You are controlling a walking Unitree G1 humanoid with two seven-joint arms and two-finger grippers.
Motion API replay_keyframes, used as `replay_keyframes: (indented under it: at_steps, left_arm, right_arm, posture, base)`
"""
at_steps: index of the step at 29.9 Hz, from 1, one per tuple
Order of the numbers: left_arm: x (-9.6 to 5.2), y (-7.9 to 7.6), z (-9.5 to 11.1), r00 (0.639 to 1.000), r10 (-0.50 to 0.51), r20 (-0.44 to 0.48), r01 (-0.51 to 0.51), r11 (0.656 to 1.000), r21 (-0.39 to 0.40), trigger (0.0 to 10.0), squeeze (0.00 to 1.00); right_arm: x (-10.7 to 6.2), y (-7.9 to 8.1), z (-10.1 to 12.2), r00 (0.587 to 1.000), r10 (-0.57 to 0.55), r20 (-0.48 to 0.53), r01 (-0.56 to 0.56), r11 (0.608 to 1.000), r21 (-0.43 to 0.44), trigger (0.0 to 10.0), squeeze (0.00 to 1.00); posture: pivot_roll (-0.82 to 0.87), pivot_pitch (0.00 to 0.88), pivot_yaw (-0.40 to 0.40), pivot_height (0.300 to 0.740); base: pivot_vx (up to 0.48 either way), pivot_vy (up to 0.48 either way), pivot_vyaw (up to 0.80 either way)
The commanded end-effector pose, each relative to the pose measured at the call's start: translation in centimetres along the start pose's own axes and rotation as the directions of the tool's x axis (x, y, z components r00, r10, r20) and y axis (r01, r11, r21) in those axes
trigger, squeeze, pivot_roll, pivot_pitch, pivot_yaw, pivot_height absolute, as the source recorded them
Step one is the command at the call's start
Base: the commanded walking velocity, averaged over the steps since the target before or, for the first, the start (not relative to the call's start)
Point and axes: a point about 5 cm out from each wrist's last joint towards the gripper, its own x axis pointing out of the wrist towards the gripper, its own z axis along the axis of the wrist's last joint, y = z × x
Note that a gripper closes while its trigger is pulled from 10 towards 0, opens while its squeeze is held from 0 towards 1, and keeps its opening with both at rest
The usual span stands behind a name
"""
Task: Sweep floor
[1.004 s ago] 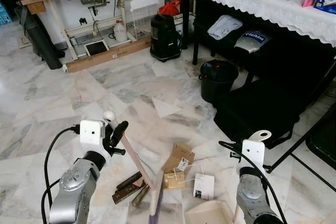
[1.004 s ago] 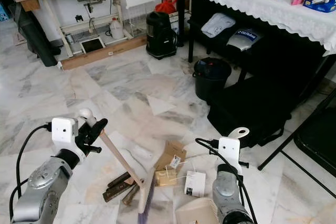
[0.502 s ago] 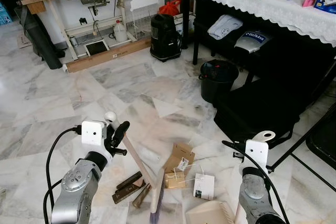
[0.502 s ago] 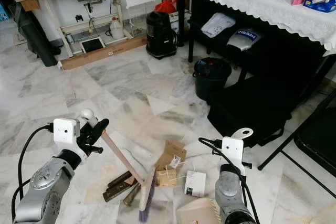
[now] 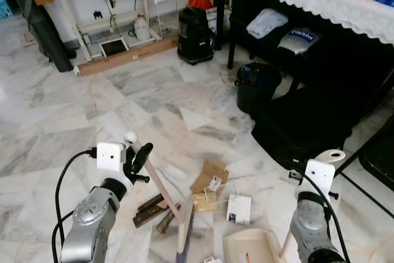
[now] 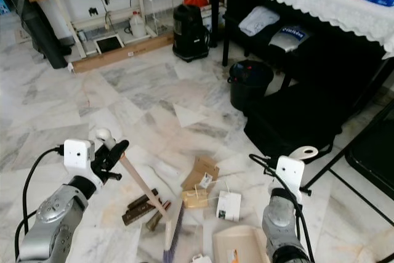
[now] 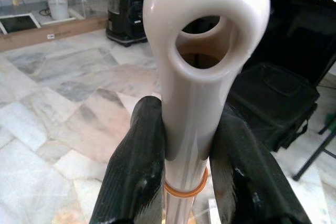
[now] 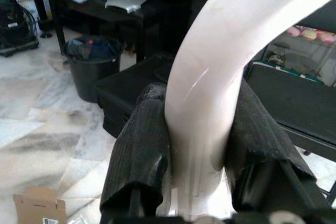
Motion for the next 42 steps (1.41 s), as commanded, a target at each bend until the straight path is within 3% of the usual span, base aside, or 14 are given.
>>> replay_keyframes:
  at_steps: [1,9,23,42]
  left_arm:
    - [0.2,-0.2,0.9,0.999,-0.019,0.050,0.019,1.000,0.012,10.0,0.00]
    - [0.2,-0.2,0.9,0.999,-0.025,0.045,0.025,1.000,0.010,10.0,0.00]
    - [0.2,-0.2,0.8,0.999,-0.034,0.041,0.033,0.999,0.009,10.0,0.00]
    - [0.2,-0.1,0.6,0.999,-0.022,0.034,0.021,1.000,0.023,10.0,0.00]
  right_arm:
    - [0.4,-0.2,1.0,0.998,-0.011,0.056,0.010,1.000,0.017,10.0,0.00]
    - [0.8,0.1,2.0,0.995,-0.027,0.095,0.021,0.997,0.068,10.0,0.00]
    - [0.6,0.3,1.9,0.996,-0.026,0.091,0.020,0.998,0.064,10.0,0.00]
    - [0.6,0.1,1.6,0.997,-0.027,0.076,0.023,0.999,0.045,10.0,0.00]
  posture:
    - [0.07,0.000,0.048,0.740]
    - [0.07,0.000,0.047,0.740]
    - [0.08,0.000,0.048,0.740]
    - [0.07,0.000,0.047,0.740]
  base:
    - [0.000,0.000,0.00]
    - [0.000,0.000,0.00]
    - [0.000,0.000,0.00]
    - [-0.190,0.000,0.00]
